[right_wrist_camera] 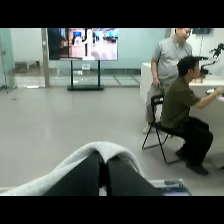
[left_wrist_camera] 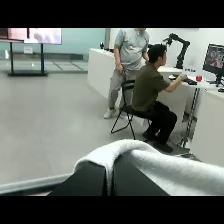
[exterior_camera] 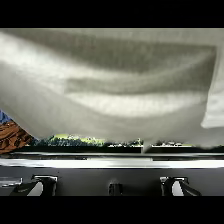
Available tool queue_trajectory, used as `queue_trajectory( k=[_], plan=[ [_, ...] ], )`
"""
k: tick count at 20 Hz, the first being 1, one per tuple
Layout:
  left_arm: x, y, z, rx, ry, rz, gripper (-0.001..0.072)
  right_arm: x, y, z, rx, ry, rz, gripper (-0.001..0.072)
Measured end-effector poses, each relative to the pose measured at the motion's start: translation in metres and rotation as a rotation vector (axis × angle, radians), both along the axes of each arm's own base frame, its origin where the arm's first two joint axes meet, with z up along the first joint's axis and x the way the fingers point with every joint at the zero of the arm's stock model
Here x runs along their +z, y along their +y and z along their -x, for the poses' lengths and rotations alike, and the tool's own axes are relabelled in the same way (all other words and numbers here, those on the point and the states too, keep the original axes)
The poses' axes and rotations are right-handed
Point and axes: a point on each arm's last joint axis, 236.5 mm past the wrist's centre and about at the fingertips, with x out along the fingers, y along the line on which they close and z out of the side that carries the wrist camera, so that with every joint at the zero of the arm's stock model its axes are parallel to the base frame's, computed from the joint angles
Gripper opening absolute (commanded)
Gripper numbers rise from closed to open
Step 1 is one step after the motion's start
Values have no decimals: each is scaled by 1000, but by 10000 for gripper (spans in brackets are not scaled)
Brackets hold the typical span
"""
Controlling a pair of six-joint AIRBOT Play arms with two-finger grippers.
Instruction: Fold the clothes and pants, and hang the long-sleeved shirts on hangers.
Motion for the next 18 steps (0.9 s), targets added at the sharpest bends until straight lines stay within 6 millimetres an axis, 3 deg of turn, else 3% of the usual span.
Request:
queue_trajectory(
  k=[1,2,5,8,10,12,13,15,18],
  plan=[
    [-12,2,-14,-1,49,-2,21,-18,-6,-16,14,73,-32,38],
    [-31,5,-31,-5,120,1,21,-48,-14,-38,30,194,-73,38],
    [-129,11,-98,-38,436,27,21,-181,-30,-101,124,663,-248,38],
    [-279,9,-156,-64,816,73,22,-321,-26,-147,174,1072,-349,39],
    [-379,5,-175,-68,1040,111,22,-405,-6,-175,201,1270,-390,39],
    [-457,6,-187,-46,1194,155,22,-478,17,-204,205,1397,-425,41],
    [-489,9,-195,-27,1247,177,22,-509,26,-219,202,1426,-439,41],
    [-527,16,-214,5,1294,225,22,-553,37,-250,191,1409,-456,41],
    [-550,28,-250,43,1276,259,22,-577,31,-300,143,1254,-481,41]
  ],
)
